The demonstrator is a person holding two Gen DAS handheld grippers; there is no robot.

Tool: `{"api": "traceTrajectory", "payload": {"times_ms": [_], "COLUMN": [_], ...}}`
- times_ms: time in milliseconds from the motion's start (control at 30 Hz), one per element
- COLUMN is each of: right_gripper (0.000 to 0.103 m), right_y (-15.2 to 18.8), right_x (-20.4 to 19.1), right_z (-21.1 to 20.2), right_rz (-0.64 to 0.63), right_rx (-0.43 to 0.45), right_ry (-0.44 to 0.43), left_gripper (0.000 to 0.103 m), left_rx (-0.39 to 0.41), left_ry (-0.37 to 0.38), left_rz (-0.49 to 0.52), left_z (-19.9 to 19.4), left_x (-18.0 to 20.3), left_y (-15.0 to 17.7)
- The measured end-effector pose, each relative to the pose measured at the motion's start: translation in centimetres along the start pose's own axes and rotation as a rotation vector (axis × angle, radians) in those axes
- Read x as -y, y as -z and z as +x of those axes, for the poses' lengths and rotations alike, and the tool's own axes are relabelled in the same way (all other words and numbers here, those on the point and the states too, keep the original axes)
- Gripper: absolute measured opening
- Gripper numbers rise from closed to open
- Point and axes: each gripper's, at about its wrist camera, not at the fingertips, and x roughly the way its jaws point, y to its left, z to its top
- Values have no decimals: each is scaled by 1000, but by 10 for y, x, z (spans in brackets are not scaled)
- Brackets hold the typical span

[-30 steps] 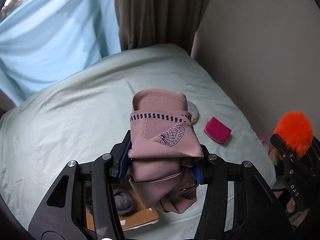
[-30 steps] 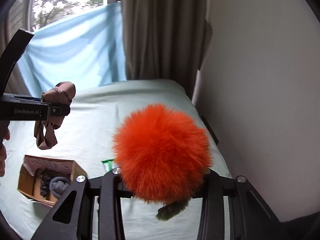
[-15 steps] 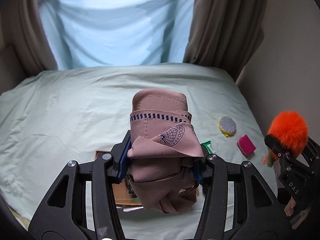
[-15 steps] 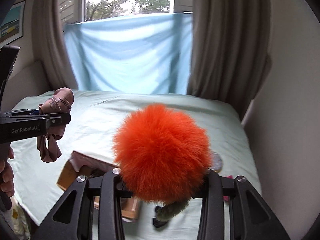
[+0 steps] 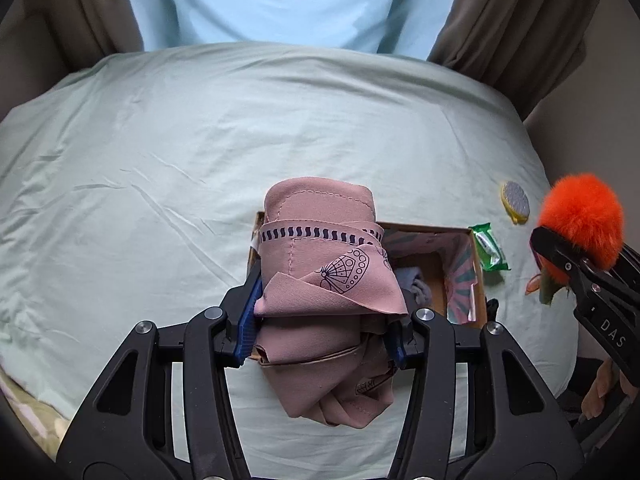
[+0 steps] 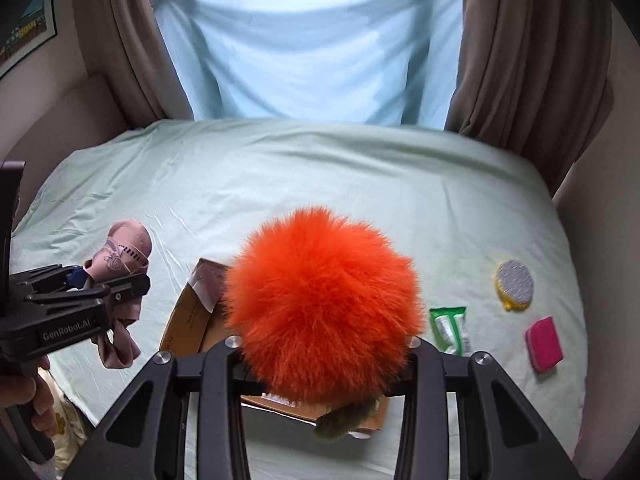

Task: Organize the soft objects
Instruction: 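Lift the pink cloth and orange pompom and carry both over the box, then open the left tool releasing the pink cloth while the right tool drops the pompom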

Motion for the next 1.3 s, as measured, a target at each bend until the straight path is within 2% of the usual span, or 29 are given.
{"api": "traceTrajectory", "payload": {"times_ms": [167, 367, 567, 733, 767, 800, 833, 900, 967, 1033, 1100, 1300], "right_gripper": [35, 35, 35, 35, 35, 35, 38, 42, 56, 96, 102, 102], "right_y": [-1, 6, 6, 7, 7, 7, 8, 9, 10, 11, 12, 13], "right_x": [-13, -21, -26, -22, -20, -17, -12, -8, -2, 1, 3, -2], "right_z": [59, 126, 174, 202, 206, 211, 217, 224, 230, 232, 232, 221], "right_rz": [27, 51, 54, 78, 91, 105, 122, 161, 209, 238, 249, 241], "right_rx": [-110, -310, -433, -501, -511, -525, -544, -568, -588, -600, -599, -574], "right_ry": [-31, -81, -112, -114, -113, -110, -111, -122, -126, -117, -123, -139], "left_gripper": [47, 47, 47, 47, 48, 56, 63, 102, 103, 103, 103, 103], "left_rx": [-85, -214, -296, -349, -357, -361, -364, -377, -375, -372, -377, -366], "left_ry": [13, 5, -5, -18, -11, -8, -15, -27, -8, -1, -5, 5], "left_rz": [32, 13, -6, 18, 22, 30, 41, 62, 66, 71, 78, 78], "left_z": [60, 123, 159, 179, 182, 184, 186, 190, 189, 187, 186, 173], "left_x": [-6, -10, -14, -7, -4, -2, -1, 2, 4, 7, 9, 13], "left_y": [4, 20, 27, 25, 24, 23, 22, 20, 19, 20, 23, 28]}}
